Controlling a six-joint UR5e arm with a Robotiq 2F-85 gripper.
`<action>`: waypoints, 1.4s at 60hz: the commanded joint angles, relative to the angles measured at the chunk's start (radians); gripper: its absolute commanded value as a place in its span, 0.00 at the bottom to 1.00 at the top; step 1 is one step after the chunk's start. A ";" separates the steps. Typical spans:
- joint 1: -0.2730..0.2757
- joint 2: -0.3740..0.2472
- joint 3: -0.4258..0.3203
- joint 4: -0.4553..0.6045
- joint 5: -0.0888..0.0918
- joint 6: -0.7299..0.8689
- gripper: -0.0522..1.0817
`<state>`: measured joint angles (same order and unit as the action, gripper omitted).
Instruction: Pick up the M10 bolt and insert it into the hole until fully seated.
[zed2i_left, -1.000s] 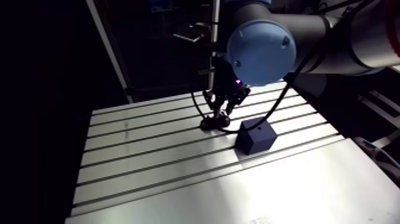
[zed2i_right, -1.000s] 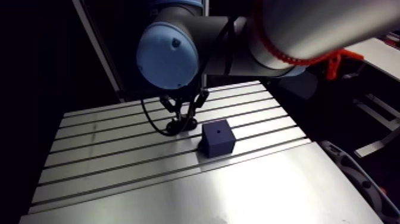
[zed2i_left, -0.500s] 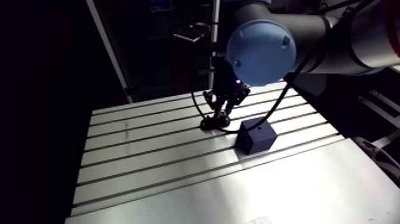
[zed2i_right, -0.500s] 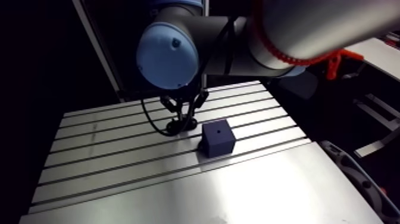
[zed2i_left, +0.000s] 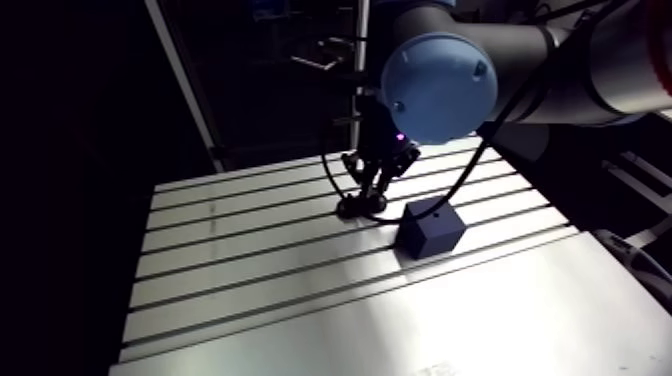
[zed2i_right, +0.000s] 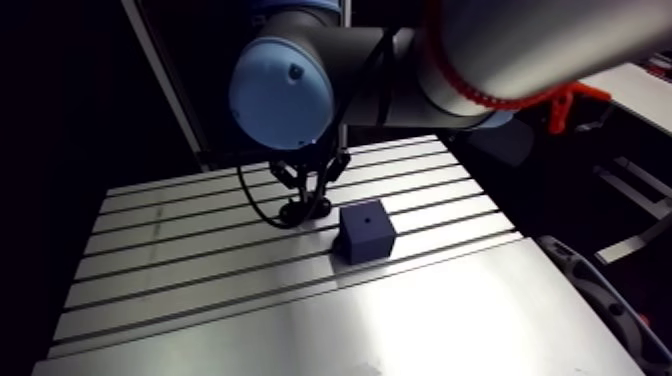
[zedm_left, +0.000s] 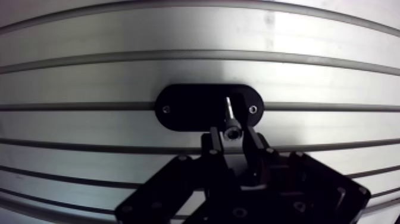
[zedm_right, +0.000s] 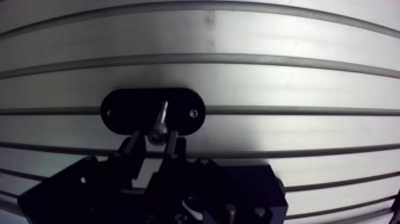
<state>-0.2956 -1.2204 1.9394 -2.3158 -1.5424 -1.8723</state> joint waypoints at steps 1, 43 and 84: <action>0.000 0.004 -0.001 0.000 0.000 0.000 0.62; 0.000 0.012 -0.001 -0.001 -0.003 0.003 0.65; 0.000 0.006 -0.004 -0.001 -0.006 -0.001 0.81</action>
<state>-0.2957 -1.2092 1.9375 -2.3172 -1.5456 -1.8676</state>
